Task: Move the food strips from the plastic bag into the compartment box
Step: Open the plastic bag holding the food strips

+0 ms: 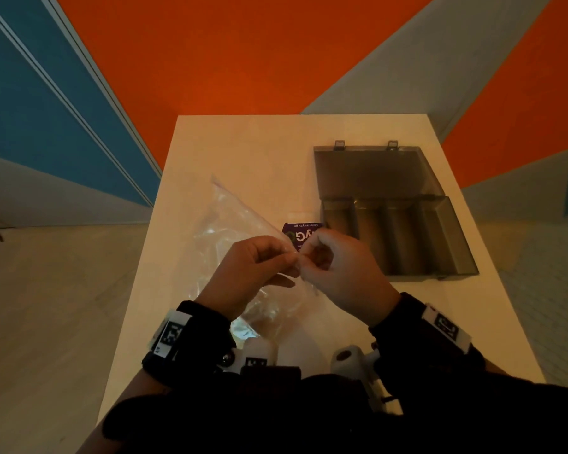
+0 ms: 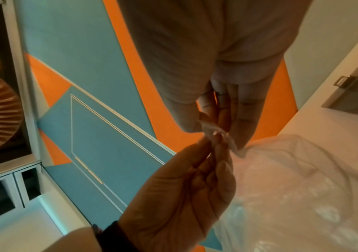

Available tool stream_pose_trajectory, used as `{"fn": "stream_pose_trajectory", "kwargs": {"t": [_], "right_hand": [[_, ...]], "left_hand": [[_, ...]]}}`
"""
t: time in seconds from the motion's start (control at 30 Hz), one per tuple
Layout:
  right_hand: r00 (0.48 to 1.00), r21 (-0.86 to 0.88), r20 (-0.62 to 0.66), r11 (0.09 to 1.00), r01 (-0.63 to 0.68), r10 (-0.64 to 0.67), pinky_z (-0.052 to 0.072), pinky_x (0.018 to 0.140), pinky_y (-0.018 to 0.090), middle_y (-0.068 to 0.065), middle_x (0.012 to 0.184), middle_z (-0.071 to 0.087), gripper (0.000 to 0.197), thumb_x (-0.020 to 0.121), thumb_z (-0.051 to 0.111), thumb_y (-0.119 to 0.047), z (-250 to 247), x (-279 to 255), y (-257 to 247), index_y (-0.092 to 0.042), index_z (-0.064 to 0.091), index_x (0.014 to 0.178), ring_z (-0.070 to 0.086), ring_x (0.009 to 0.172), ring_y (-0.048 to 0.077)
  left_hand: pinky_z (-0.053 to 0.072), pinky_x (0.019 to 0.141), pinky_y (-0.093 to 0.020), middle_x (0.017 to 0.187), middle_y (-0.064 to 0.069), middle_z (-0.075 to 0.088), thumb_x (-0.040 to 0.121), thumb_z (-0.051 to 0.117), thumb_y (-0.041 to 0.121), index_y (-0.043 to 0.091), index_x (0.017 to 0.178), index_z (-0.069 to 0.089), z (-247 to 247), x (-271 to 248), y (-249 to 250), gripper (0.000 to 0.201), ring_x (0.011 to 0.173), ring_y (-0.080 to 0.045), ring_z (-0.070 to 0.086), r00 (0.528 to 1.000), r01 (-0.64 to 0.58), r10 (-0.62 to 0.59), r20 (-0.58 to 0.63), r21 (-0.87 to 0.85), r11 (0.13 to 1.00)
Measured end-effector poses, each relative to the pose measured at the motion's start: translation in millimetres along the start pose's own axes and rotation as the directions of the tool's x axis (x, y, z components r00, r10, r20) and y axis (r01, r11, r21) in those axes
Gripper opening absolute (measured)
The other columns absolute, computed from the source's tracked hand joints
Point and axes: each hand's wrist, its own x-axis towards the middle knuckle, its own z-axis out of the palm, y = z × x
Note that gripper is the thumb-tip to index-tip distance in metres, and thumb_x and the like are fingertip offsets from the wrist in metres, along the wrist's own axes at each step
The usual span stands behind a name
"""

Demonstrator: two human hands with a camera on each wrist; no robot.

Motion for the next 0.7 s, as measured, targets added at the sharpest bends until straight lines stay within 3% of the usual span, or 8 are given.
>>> {"fn": "stream_pose_trajectory", "kwargs": {"t": [0.17,0.27,0.43,0.57,0.63,0.7], "right_hand": [[0.999,-0.024,0.028,1.0,-0.017,0.018,0.046,0.067,0.009,-0.004,0.078,0.062,0.006,0.09,0.061,-0.014,-3.6,2.2,5.2,-0.014,0.063,0.084,0.058,0.076,0.009],[0.998,-0.006,0.047,0.999,-0.051,0.052,0.046,0.073,0.014,-0.004,0.081,0.059,0.009,0.093,0.055,-0.011,-5.1,2.8,6.2,-0.016,0.058,0.085,0.058,0.082,0.01],[0.989,-0.115,-0.144,0.992,-0.061,0.044,0.045,0.064,0.009,-0.016,0.078,0.053,0.007,0.094,0.052,-0.015,-29.6,17.3,17.5,-0.014,0.057,0.089,0.054,0.075,0.001],[0.995,-0.149,0.07,0.985,0.086,-0.076,0.043,0.065,0.021,0.0,0.079,0.059,0.007,0.092,0.052,-0.011,-27.7,15.6,1.0,-0.008,0.056,0.087,0.052,0.074,0.011],[0.974,-0.137,0.154,0.972,0.188,-0.167,0.039,0.066,0.016,0.006,0.079,0.057,0.007,0.092,0.052,-0.005,-17.8,12.6,-10.6,-0.002,0.056,0.087,0.049,0.074,0.012],[0.965,-0.143,0.168,0.964,0.226,-0.201,0.037,0.065,0.013,0.007,0.078,0.056,0.008,0.093,0.051,-0.005,-12.0,14.5,-15.8,-0.001,0.055,0.087,0.047,0.074,0.013]], "left_hand": [[0.055,0.069,-0.032,0.076,-0.004,0.073,0.09,0.057,0.004,0.006,0.082,0.069,-1.3,-3.1,-2.3,0.014,0.075,-0.019,0.068,0.997,-0.072,0.071,0.016,0.063,0.995],[0.054,0.069,-0.031,0.078,0.0,0.073,0.09,0.055,0.0,0.007,0.08,0.068,-0.2,-6.8,-3.9,0.017,0.076,-0.019,0.068,0.992,-0.121,0.12,0.026,0.065,0.991],[0.055,0.07,-0.031,0.073,-0.004,0.072,0.088,0.059,0.001,0.006,0.078,0.065,-8.9,-14.8,-5.6,0.012,0.073,-0.018,0.068,0.993,-0.101,0.097,0.06,0.065,0.993],[0.056,0.072,-0.036,0.072,-0.011,0.068,0.087,0.058,-0.001,0.002,0.075,0.062,-15.6,-7.4,4.8,0.013,0.074,-0.022,0.068,0.997,-0.067,0.064,0.031,0.112,0.991],[0.056,0.069,-0.039,0.075,-0.018,0.064,0.088,0.06,0.007,-0.002,0.078,0.061,-13.5,-0.5,14.2,0.014,0.072,-0.024,0.066,0.997,-0.071,0.073,-0.04,0.056,0.996],[0.056,0.064,-0.036,0.077,-0.021,0.064,0.087,0.064,0.022,-0.006,0.083,0.06,-11.6,6.0,22.0,0.028,0.071,-0.025,0.067,0.992,-0.09,0.096,-0.08,0.078,0.993]]}}
